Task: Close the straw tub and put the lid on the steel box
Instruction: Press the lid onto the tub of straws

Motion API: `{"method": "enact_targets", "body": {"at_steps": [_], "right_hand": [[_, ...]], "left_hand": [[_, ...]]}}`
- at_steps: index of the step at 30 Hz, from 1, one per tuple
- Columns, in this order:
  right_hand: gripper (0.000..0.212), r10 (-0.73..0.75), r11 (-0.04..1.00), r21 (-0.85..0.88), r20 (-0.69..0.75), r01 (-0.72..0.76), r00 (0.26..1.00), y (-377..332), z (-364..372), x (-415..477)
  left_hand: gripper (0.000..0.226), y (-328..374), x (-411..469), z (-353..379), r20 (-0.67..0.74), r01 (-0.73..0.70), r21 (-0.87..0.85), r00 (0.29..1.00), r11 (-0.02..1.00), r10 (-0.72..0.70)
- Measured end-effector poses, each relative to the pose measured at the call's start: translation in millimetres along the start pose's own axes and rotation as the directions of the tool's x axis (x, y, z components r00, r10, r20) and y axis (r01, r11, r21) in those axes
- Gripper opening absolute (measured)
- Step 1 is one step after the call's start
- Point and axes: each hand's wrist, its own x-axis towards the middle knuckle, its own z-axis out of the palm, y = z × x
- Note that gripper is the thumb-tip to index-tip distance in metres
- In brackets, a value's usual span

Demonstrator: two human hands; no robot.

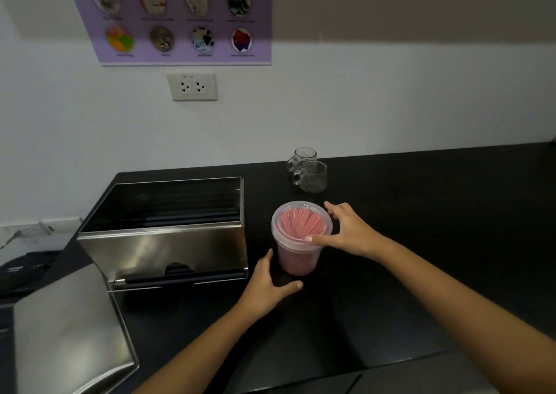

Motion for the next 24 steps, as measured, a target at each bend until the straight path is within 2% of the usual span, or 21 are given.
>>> {"method": "enact_targets", "body": {"at_steps": [5, 8, 12, 14, 18, 24], "right_hand": [[0.097, 0.017, 0.998, 0.058, -0.121, -0.01, 0.993, 10.1, -1.6, -19.8], [0.094, 0.01, 0.997, 0.077, -0.141, 0.001, 0.99, 15.4, 2.6, -33.8], [0.083, -0.072, 0.997, 0.013, -0.12, 0.074, 0.99, 17.3, 20.4, -48.8], [0.075, -0.104, 0.994, 0.005, -0.151, 0.106, 0.983, 13.3, 35.2, -58.0], [0.063, -0.156, 0.986, 0.005, -0.314, 0.167, 0.936, 1.5, 14.4, -64.9], [0.061, -0.231, 0.973, -0.049, -0.28, 0.227, 0.932, -32.9, 33.0, -86.6]], "left_hand": [[0.085, -6.7, -33.0, -5.5, 0.058, -0.024, 0.026, 0.998, 0.999, 0.023], [0.063, -5.2, -50.4, -8.2, 0.066, -0.053, 0.004, 0.996, 0.999, 0.052], [0.037, -9.4, -81.6, -6.8, -0.014, -0.081, -0.036, 0.997, 0.996, 0.08], [0.033, -16.4, -98.2, -17.1, -0.036, -0.066, -0.009, 0.997, 0.998, 0.065], [0.023, 5.9, -99.6, -31.4, -0.09, -0.135, -0.039, 0.987, 0.99, 0.131], [0.018, 13.1, -115.5, -76.9, 0.043, -0.18, 0.019, 0.983, 0.984, 0.179]]}}
